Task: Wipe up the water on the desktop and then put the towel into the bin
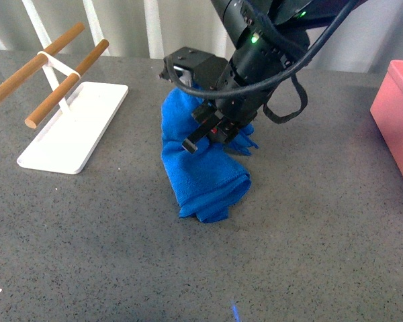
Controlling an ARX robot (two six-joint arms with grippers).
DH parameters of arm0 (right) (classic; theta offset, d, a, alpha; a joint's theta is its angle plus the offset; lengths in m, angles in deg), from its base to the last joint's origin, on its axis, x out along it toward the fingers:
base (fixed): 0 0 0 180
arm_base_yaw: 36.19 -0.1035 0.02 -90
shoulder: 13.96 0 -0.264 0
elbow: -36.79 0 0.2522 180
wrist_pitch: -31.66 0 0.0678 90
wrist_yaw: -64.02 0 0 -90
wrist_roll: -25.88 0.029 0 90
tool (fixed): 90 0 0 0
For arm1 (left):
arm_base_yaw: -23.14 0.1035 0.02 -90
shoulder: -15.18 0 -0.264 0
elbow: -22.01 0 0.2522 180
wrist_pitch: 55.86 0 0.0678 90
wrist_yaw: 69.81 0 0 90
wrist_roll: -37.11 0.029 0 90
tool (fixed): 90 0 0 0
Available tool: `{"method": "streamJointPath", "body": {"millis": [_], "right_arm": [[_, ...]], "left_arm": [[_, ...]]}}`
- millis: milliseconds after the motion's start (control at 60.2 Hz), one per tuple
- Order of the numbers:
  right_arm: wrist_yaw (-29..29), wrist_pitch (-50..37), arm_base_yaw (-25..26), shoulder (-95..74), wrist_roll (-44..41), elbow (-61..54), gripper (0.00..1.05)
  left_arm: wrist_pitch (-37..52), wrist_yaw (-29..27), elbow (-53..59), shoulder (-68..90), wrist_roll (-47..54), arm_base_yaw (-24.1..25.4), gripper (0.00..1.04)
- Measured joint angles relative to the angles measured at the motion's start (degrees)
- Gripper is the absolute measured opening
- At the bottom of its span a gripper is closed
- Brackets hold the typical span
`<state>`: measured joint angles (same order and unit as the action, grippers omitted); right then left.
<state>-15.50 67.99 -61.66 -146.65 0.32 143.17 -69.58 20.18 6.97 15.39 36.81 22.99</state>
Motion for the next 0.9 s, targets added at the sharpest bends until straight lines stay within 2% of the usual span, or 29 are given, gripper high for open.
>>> {"method": "streamJointPath", "body": {"millis": [149, 465, 564, 664, 813, 896], "right_arm": [[-0.1, -1.0, 0.6, 8.2, 2.5, -3.2, 0.05], [-1.7, 0.6, 2.8, 20.4, 6.1, -2.4, 0.05], [-5.0, 2.6, 4.3, 22.6, 6.8, -0.7, 0.05], [-10.8, 4.6, 6.6, 23.8, 7.7, 1.0, 0.05], [-20.4, 8.9, 12.9, 24.5, 9.5, 3.0, 0.05], [-22.1, 11.3, 15.7, 24.6, 10.5, 3.7, 0.05]], "left_arm": [[0.0, 0.0, 0.0, 0.0, 0.0, 0.0, 0.98], [0.0, 0.0, 0.0, 0.0, 0.0, 0.0, 0.98], [0.0, 0.0, 0.0, 0.0, 0.0, 0.0, 0.98], [0.0, 0.0, 0.0, 0.0, 0.0, 0.0, 0.98], [0.0, 0.0, 0.0, 0.0, 0.0, 0.0, 0.98], [0.0, 0.0, 0.0, 0.0, 0.0, 0.0, 0.98]]}}
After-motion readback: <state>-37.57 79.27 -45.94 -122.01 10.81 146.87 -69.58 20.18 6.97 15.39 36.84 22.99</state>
